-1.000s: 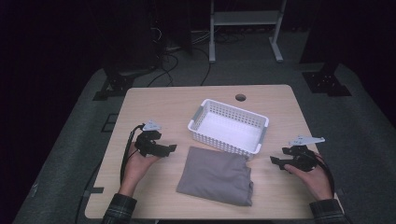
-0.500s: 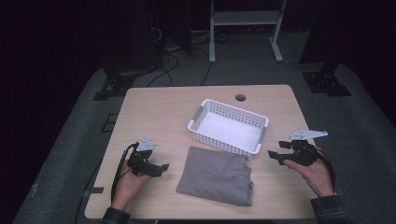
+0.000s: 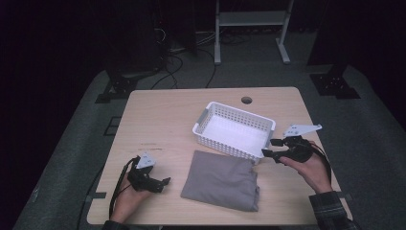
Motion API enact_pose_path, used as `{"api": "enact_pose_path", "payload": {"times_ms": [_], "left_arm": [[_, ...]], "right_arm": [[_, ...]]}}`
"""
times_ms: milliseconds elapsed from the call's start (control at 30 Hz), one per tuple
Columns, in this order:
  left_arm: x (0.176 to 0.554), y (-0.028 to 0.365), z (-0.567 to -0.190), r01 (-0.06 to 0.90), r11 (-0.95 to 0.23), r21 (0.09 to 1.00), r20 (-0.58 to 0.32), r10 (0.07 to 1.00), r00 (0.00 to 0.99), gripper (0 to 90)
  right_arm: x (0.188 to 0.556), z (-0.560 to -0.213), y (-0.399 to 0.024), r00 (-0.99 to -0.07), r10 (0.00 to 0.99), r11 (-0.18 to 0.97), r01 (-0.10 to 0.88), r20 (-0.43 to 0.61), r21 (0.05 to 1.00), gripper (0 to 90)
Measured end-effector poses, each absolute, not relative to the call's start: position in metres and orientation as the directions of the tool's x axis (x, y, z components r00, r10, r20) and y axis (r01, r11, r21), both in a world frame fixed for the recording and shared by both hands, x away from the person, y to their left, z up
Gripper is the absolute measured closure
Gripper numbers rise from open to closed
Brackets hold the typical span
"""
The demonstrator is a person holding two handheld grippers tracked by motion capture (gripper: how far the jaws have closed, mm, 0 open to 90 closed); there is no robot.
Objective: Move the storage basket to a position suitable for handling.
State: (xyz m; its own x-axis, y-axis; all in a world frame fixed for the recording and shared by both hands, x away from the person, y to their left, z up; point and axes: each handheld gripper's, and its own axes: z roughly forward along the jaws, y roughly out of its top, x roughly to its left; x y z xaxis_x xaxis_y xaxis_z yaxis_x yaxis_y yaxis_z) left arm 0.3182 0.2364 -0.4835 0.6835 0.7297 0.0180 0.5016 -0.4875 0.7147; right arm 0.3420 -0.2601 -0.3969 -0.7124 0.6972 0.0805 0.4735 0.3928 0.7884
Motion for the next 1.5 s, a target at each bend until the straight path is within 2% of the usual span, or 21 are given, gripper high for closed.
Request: {"api": "enact_pose_path", "payload": {"times_ms": [867, 1233, 1500], "left_arm": [[0.317, 0.237, -0.484, 0.503, -0.482, 0.717, 0.014, 0.731, 0.682, 0.0], [0.318, 0.238, -0.484, 0.503, -0.486, 0.715, 0.019, 0.732, 0.681, 0.0], [0.318, 0.238, -0.483, 0.502, -0.489, 0.714, 0.021, 0.731, 0.682, 0.0]], "right_arm": [[0.381, -0.398, -0.184, -0.827, 0.556, 0.517, 0.421, 0.081, 0.745, 58.8], [0.395, -0.413, -0.159, -0.837, 0.540, 0.591, 0.447, 0.082, 0.671, 71.9], [0.398, -0.416, -0.153, -0.837, 0.543, 0.614, 0.452, 0.071, 0.647, 75.9]]}}
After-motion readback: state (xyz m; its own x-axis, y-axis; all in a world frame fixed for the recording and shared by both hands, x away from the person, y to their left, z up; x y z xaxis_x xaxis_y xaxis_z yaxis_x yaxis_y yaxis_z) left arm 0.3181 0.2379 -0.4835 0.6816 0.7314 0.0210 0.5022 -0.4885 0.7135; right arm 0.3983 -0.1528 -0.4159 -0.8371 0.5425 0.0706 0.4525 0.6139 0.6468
